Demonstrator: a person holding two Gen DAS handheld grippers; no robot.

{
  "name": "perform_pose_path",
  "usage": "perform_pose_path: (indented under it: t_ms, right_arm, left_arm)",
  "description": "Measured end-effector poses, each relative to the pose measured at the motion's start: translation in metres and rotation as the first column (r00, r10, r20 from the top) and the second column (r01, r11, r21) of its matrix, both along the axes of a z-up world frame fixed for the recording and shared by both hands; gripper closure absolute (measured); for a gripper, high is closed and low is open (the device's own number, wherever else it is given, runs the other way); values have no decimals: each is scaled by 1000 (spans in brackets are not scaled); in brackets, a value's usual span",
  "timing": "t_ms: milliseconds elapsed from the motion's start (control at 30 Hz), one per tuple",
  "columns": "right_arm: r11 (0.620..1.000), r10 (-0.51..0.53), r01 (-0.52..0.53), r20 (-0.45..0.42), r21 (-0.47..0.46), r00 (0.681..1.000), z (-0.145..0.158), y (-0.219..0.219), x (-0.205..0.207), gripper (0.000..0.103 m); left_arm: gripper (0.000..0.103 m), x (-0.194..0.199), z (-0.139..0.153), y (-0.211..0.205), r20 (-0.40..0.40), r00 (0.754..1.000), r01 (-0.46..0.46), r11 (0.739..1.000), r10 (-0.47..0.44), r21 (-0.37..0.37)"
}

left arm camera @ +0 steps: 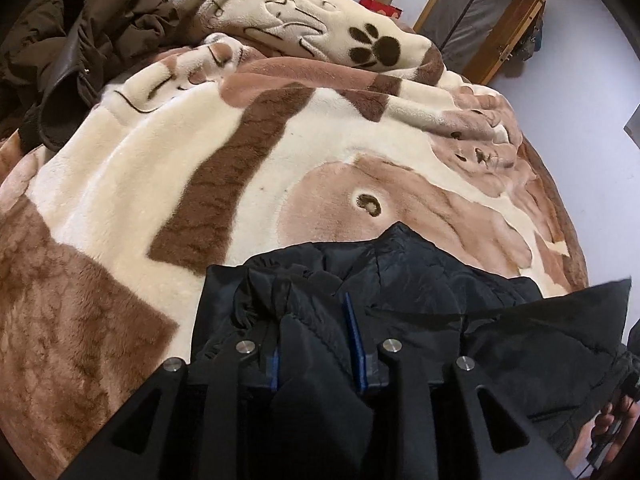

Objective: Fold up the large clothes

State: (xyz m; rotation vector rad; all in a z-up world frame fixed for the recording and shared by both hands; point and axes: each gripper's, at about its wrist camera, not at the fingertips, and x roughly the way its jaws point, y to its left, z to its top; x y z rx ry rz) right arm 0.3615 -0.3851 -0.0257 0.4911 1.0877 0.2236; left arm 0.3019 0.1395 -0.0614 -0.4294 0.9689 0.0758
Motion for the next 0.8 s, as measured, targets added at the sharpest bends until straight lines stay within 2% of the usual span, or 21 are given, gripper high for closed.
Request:
perform_pose_path:
  t_ms: [67, 133, 200, 333, 400, 467, 533, 600, 667, 733, 800]
  right_arm:
    - [998, -3, 1, 29, 71, 1000, 18, -7, -2, 70]
    - [993, -17, 8, 77, 121, 997, 39, -13, -6, 53]
    - [992, -21, 8, 101, 126, 995, 52, -14, -11, 53]
    - [996, -26, 13, 147, 93, 989, 61, -7, -19, 53]
    - [990, -58, 39, 141, 134, 988, 59, -12, -18, 53]
    - [973, -107, 82, 107, 215, 989, 52, -23, -13, 53]
    - [952, -131, 107, 64, 288, 989, 46, -30, -9, 49]
    - [945, -125, 103, 52, 310, 991, 48, -34, -8, 44]
    - [952, -129, 96, 94, 291, 987, 59, -39, -14, 41]
    - [965, -148, 107, 163, 239, 975, 75, -43, -22, 41]
    - [979, -136, 95, 230, 181, 964, 85, -38, -32, 41]
  left_arm:
    - [68, 0, 5, 4, -2, 1000, 11, 1000, -11, -27]
    - [60, 0, 13, 8, 8, 1000, 10, 998, -10, -64]
    - [48, -3, 24, 11, 34, 999, 10, 996, -6, -92]
    - [40, -13, 54, 16, 102, 995, 15, 992, -2, -129]
    - [36, -17, 66, 20, 129, 992, 24, 990, -6, -139]
    - [34, -20, 75, 24, 147, 989, 24, 990, -3, -139]
    - [31, -22, 80, 26, 156, 988, 15, 991, 6, -131]
    - [28, -28, 88, 28, 189, 982, 1, 995, 18, -103]
    - [24, -33, 95, 30, 220, 975, 5, 995, 16, -96]
    - [24, -36, 98, 27, 230, 973, -5, 998, 18, -57]
    - [24, -37, 96, 17, 230, 973, 22, 1000, -16, -22]
